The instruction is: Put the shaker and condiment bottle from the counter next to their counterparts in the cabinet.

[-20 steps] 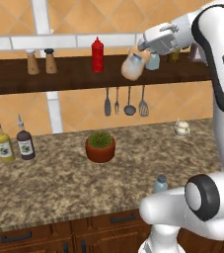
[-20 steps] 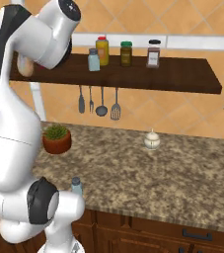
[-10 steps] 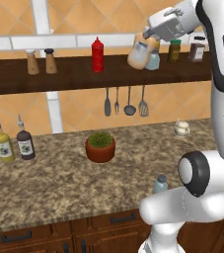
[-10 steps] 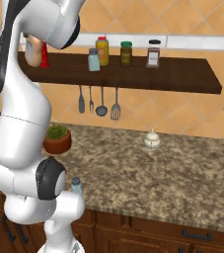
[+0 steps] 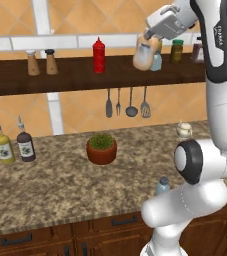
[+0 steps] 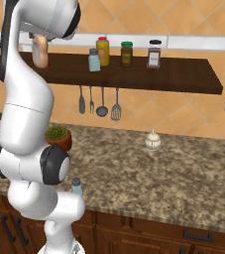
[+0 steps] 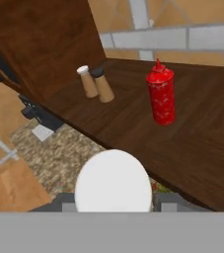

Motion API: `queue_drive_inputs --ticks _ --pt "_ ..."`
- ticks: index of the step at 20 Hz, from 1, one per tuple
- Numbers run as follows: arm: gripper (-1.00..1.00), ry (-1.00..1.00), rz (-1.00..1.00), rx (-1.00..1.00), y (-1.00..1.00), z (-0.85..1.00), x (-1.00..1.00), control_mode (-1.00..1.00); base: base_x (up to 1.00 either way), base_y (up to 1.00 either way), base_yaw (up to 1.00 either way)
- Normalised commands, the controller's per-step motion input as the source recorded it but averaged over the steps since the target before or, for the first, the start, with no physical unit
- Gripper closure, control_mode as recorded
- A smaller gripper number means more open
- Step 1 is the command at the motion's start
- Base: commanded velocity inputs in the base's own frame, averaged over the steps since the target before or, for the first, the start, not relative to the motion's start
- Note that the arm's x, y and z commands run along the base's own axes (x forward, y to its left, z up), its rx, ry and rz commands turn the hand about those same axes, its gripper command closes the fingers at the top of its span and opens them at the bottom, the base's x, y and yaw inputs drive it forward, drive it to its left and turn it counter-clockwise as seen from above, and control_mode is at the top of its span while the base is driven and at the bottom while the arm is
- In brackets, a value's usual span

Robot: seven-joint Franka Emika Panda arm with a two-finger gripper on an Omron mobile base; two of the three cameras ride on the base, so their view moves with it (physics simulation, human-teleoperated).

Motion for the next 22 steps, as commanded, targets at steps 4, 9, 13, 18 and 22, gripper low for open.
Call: queue_drive_inputs --ticks 4,9,13,18,22 --pt "1.0 0.0 -0.06 -0.12 0.12 -0.31 0.19 -1.0 0.0 0.0 0.0" --pt "1.0 0.0 -0.02 -0.01 0.09 -0.11 0.03 -1.0 0.0 0.0 0.0" --pt "1.0 0.0 0.0 0.0 0.01 -0.04 0.27 -1.0 0.0 0.0 0.0" --pt "1.0 0.0 -0.01 -0.1 0.0 -0.33 0.31 -1.0 0.0 0.0 0.0" --pt "1.0 0.0 0.0 -0.02 0.04 -0.09 0.01 -1.0 0.0 0.0 0.0"
